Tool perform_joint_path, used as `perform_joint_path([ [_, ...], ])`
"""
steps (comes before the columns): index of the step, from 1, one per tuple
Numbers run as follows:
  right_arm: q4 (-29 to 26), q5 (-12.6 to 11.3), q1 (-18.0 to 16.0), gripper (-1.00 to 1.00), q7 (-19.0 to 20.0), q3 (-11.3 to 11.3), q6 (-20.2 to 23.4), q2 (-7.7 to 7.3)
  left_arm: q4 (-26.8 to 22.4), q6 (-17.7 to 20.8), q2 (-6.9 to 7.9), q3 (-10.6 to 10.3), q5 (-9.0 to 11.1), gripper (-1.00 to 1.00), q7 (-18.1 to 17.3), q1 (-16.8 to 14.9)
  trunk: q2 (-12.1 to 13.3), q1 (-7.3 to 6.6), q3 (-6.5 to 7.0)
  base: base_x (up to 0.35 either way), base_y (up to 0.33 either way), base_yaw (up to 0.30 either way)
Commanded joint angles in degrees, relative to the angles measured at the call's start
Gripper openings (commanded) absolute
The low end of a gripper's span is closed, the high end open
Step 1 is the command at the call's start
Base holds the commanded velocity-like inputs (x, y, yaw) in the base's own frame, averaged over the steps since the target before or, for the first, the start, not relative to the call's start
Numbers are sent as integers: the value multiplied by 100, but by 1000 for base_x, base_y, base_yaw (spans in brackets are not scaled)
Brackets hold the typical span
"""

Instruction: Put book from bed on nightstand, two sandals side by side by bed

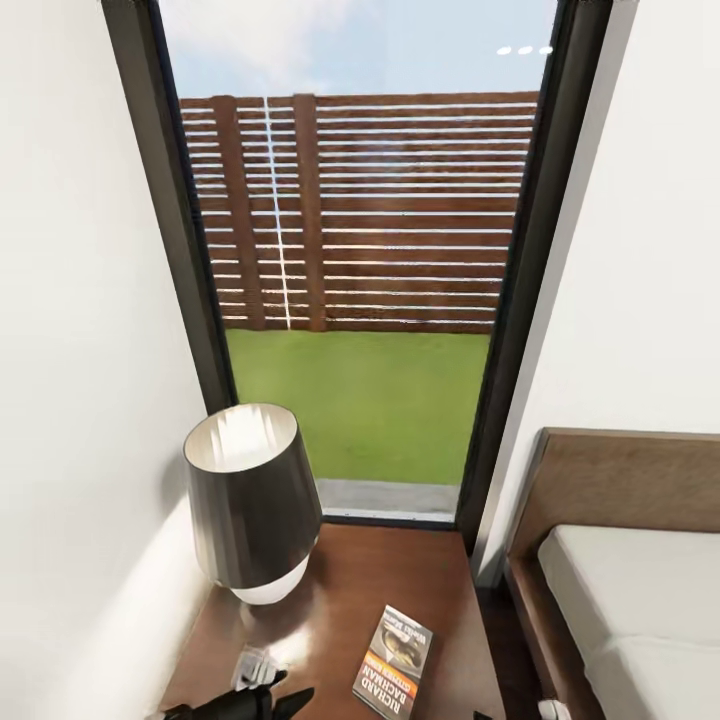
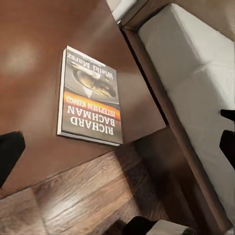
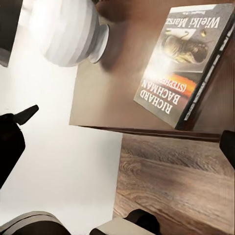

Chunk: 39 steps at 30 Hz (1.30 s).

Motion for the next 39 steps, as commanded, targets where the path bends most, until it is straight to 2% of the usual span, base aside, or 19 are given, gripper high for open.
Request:
perform_joint_path([
  [1,48,-42,-4,100,16,19,-83,-1,46,-40,12,-11,30,100,22,-5,39,-23,13,0,0,0],
  [4,371,-43,4,100,11,19,-339,-1,157,-177,68,-21,30,100,331,4,159,-89,67,0,0,0],
  [9,539,-42,75,100,-1,19,-428,-1,190,-259,86,-34,23,100,822,199,360,-199,157,0,0,0],
  [12,562,-44,211,100,-10,19,-440,-1,191,-270,88,-39,22,100,930,252,480,-265,211,0,0,0],
  [17,564,-44,232,100,-24,19,-441,-1,196,-271,93,-35,21,100,1000,266,680,-375,301,0,0,0],
  [19,565,-44,235,100,-33,19,-445,-3,198,-271,95,-36,21,100,1137,278,761,-419,336,0,0,0],
  [21,565,-44,305,100,-92,19,-502,-2,199,-271,92,-38,17,100,1480,357,841,-462,372,0,0,0],
  [23,565,-41,480,100,-275,19,-656,-2,194,-271,86,-45,12,100,1894,462,921,-506,408,0,0,0],
  [30,568,-34,904,100,-754,27,-1368,7,191,-271,77,-55,4,100,2272,768,1202,-660,534,0,0,0],
  [33,572,-26,950,100,-811,27,-1608,13,191,-271,75,-57,4,100,2638,947,1322,-726,588,0,0,0],
  [35,573,-15,964,100,-1010,27,-1682,22,191,-271,73,-59,-1,100,3009,1097,1402,-770,624,0,0,0],
  [38,573,96,971,100,-1602,33,-1717,54,191,-265,71,-70,-5,100,3458,1184,1523,-836,678,0,0,0],
  [39,573,652,973,100,-2275,38,-1723,76,193,-253,71,-186,-15,100,3921,1230,1563,-858,696,0,0,0],
])
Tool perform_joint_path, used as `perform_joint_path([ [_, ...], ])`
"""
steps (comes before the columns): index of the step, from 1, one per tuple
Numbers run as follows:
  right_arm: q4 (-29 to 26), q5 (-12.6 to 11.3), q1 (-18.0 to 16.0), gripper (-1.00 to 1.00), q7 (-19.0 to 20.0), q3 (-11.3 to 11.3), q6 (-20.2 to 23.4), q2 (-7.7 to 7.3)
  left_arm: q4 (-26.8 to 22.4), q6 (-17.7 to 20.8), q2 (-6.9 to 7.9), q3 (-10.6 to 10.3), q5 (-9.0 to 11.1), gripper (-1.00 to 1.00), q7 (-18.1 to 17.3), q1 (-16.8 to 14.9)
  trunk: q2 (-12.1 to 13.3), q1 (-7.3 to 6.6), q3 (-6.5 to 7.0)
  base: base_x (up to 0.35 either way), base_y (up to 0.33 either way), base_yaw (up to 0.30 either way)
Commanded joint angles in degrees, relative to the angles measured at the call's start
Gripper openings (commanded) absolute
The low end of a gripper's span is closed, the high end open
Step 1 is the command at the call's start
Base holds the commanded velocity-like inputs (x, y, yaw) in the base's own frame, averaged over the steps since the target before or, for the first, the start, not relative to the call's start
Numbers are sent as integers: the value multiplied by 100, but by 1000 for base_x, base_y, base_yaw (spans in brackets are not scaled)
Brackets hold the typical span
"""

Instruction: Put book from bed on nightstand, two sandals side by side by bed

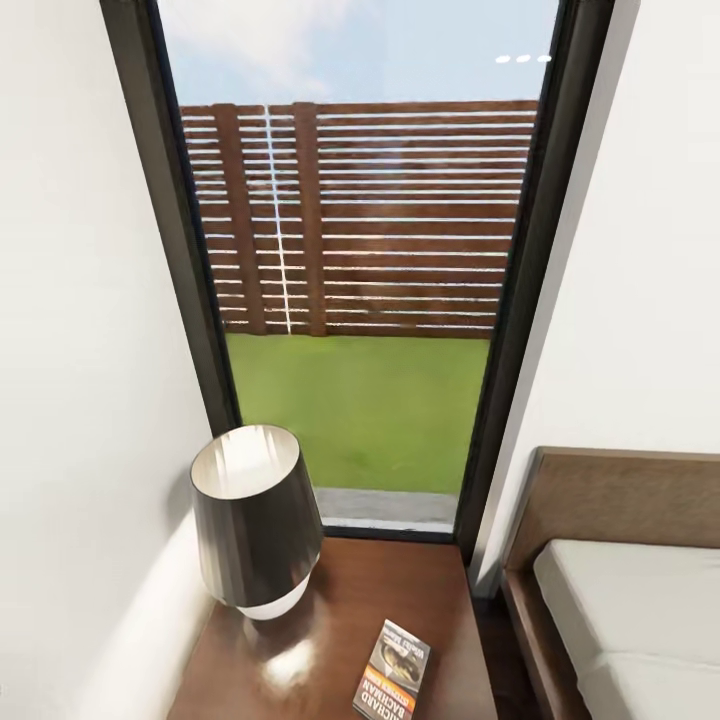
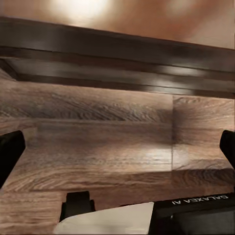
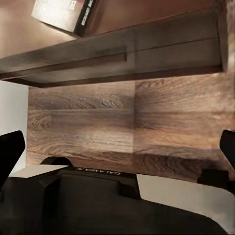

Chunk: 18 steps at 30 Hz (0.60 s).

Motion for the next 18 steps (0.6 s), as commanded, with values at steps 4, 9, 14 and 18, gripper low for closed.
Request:
perform_joint_path([
  [4,26,773,-10,100,-371,-14,-30,6,13,12,-3,-302,-244,100,452,196,118,-67,49,0,0,0],
  [9,26,953,-10,100,-443,-15,-30,6,9,9,-1,-366,-575,100,577,335,118,-67,49,0,0,0],
  [14,26,972,-10,100,-455,-21,-30,5,5,5,-31,-374,-622,100,592,351,118,-67,49,0,0,0],
  [18,26,974,-10,100,-457,-23,-30,4,5,3,-48,-373,-626,100,592,352,118,-67,49,0,0,0],
])
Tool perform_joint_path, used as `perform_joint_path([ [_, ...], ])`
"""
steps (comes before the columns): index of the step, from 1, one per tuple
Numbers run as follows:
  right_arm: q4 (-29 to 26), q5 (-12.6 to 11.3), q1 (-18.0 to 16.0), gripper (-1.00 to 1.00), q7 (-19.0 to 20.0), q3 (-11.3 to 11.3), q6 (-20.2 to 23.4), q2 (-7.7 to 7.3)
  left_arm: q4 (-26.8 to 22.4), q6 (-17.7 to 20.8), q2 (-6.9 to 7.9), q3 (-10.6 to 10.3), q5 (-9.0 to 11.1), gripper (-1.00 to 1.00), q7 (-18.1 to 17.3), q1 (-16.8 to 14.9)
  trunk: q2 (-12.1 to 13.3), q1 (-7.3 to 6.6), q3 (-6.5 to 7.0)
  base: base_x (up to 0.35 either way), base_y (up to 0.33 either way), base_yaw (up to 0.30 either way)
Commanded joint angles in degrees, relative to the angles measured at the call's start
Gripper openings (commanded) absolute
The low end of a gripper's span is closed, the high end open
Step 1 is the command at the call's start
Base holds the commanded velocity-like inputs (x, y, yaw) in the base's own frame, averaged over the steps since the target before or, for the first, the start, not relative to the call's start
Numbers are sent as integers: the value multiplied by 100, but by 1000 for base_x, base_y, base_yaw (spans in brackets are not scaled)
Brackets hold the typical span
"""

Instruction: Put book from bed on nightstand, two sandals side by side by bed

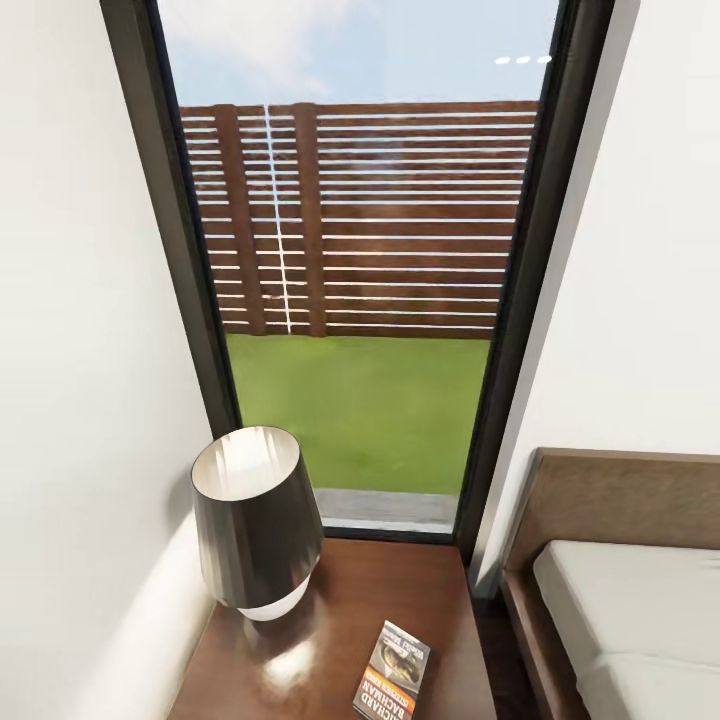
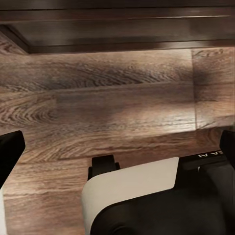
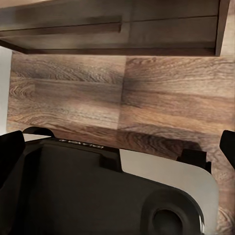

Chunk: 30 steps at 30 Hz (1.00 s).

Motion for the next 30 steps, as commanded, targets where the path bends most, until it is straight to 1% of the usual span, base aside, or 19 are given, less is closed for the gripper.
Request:
perform_joint_path([
  [1,22,60,-9,100,0,-49,-43,-3,5,-22,0,-42,29,100,-11,-4,-3,0,-6,0,0,0],
  [10,16,68,-9,100,4,-49,-43,-5,-4,-29,-2,-23,66,100,-4,-4,-3,0,-6,0,0,0],
  [14,20,80,-9,100,5,-49,-43,2,-5,-28,-2,-23,52,100,-3,-4,-3,0,-6,0,0,0],
  [16,20,82,-9,100,6,-49,-43,34,-3,-25,-2,-22,52,100,-3,-4,-3,0,-6,0,0,0],
  [19,15,81,-9,100,6,-49,-43,203,3,-23,-2,-22,56,100,-2,-4,-3,0,-6,0,0,0],
  [21,14,82,-9,100,6,-49,-43,241,8,-18,-2,-22,60,100,-2,-4,-3,0,-6,0,0,0],
  [24,14,85,-9,100,6,-49,-43,276,8,-15,-2,-22,62,100,-2,-4,-3,0,-6,0,0,0],
  [30,13,86,-9,100,6,-49,-43,289,6,-13,-2,-22,60,100,-2,-4,-3,0,-6,0,0,0],
])
